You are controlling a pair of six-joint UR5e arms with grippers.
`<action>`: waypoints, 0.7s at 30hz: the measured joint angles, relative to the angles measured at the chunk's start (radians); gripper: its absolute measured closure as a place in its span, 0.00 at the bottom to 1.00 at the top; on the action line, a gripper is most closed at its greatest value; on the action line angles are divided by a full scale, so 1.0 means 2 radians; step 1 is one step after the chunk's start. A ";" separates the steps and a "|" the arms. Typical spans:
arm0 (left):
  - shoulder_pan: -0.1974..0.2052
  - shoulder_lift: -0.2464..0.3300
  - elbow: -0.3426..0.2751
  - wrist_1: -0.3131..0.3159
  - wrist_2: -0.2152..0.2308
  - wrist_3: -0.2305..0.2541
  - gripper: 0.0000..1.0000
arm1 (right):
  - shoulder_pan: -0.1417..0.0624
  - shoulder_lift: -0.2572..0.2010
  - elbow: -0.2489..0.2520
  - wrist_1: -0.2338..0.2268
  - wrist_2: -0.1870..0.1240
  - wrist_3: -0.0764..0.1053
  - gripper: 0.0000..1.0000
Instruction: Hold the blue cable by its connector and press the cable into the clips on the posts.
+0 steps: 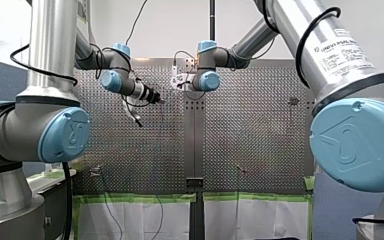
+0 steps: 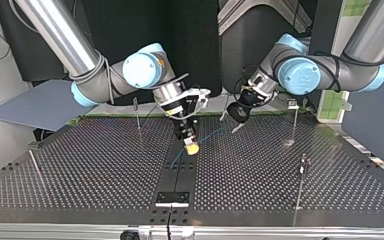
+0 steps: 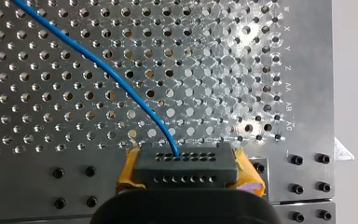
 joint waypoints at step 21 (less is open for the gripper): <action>-0.003 -0.047 0.029 0.014 0.009 -0.091 0.00 | 0.005 0.000 0.000 -0.001 0.000 0.000 1.00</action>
